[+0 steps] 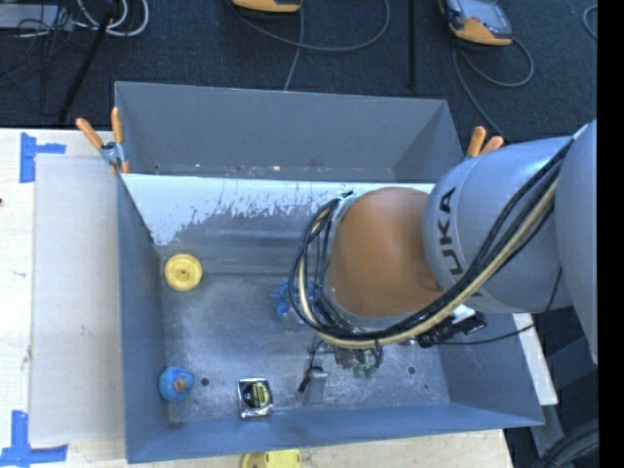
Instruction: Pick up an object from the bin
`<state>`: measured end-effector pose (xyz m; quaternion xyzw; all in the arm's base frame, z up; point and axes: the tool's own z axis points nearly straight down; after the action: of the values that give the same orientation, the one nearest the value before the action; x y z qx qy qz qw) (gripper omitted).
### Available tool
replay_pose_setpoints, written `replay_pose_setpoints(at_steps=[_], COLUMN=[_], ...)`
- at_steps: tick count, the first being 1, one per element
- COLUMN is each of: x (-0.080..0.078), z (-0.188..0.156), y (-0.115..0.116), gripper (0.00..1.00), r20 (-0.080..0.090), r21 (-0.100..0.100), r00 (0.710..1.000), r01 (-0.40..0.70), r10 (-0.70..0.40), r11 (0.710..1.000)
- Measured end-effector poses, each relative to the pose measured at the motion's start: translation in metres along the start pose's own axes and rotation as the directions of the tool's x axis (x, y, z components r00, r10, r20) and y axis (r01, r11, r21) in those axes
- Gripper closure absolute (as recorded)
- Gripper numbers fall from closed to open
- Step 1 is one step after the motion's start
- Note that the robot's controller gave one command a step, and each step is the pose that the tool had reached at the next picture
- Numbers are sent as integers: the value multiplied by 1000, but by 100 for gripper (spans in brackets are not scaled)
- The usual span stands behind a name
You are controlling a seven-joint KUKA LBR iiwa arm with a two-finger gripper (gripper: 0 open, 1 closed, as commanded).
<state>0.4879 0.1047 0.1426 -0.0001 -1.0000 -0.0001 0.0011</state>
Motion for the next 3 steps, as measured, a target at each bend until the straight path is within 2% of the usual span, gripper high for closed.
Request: replay_pose_setpoints(at_steps=[1, 2, 3], x=[4, 4, 11], z=[28, 68, 44], y=[31, 55, 48], gripper=[0, 0, 0], r20=[2, 8, 5], r21=[1, 0, 1], r00=[998, 977, 952], r01=[69, 211, 305], r10=[-69, -211, -305], r11=[998, 978, 952])
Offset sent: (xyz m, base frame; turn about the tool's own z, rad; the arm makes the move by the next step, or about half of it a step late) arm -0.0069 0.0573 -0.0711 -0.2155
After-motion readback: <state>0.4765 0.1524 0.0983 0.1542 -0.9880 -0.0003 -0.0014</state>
